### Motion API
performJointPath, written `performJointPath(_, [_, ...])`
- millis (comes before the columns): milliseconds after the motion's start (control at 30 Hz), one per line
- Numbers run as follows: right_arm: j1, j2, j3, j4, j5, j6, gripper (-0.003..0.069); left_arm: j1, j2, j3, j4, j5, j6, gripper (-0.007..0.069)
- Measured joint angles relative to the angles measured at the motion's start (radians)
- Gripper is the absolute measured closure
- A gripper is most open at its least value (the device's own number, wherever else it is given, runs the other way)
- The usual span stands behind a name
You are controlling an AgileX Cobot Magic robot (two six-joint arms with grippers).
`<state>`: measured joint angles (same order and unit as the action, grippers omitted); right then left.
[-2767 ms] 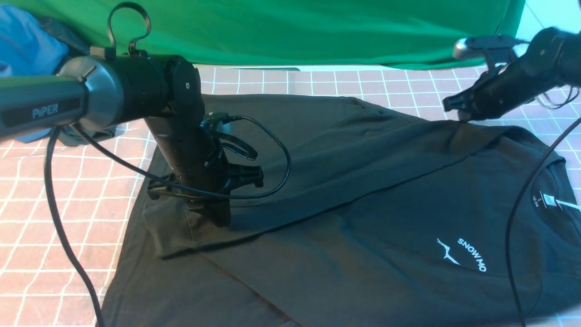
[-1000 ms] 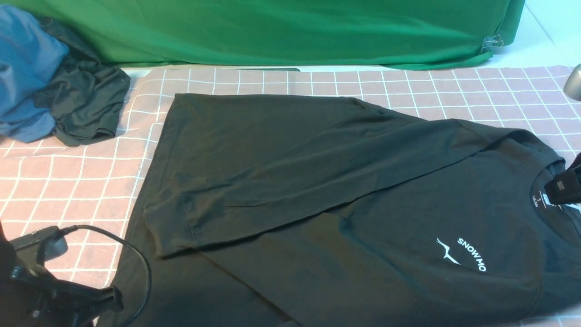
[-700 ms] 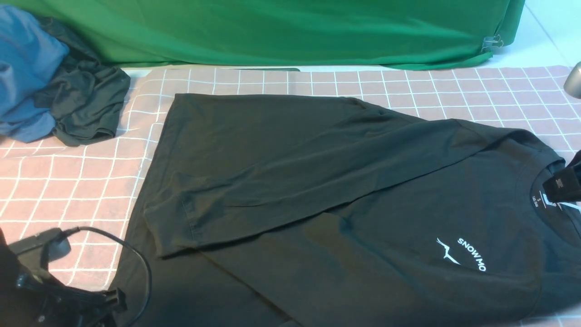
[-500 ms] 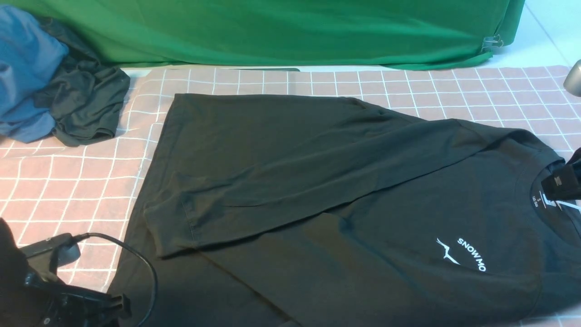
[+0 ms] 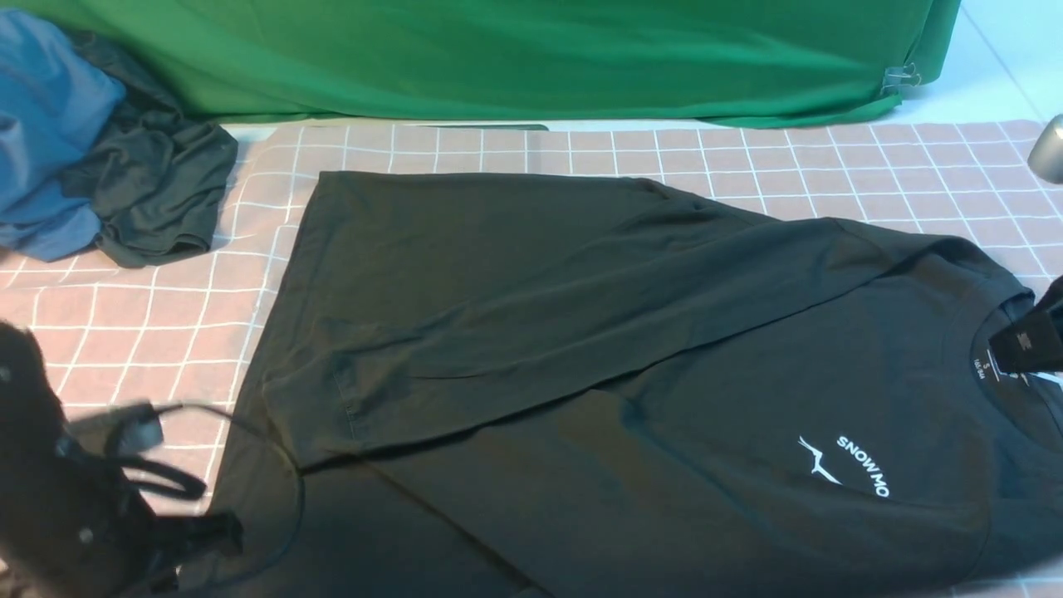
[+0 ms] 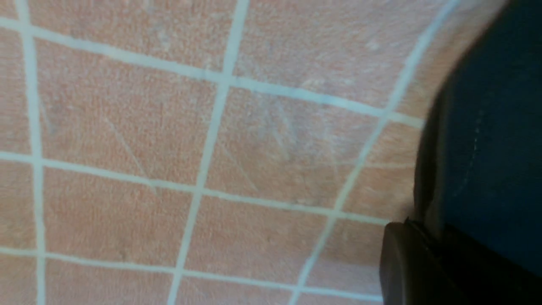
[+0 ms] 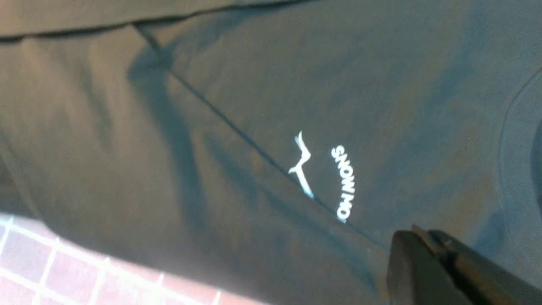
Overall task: Fold a long-sleeved shirt over a pink coffee tablecloth.
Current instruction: 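Grasp the near edge of the shirt at its hem and shoulder corners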
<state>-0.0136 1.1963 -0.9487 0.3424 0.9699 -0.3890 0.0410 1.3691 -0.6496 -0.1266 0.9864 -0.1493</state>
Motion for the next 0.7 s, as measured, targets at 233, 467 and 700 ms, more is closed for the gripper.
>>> performJointPath(233, [0.000, -0.001, 0.002, 0.000, 0.101, -0.004, 0.0615, 0.000, -0.174, -0.044, -0.015, 0.037, 0.000, 0.0596])
performJointPath(467, [0.026, -0.002, 0.105, 0.002, 0.128, 0.021, 0.0572, 0.000, -0.256, -0.044, -0.019, 0.054, 0.000, 0.0596])
performJointPath(700, [0.252, 0.007, 0.313, -0.012, -0.080, 0.023, 0.0293, 0.000, -0.258, -0.044, -0.022, 0.034, 0.000, 0.0596])
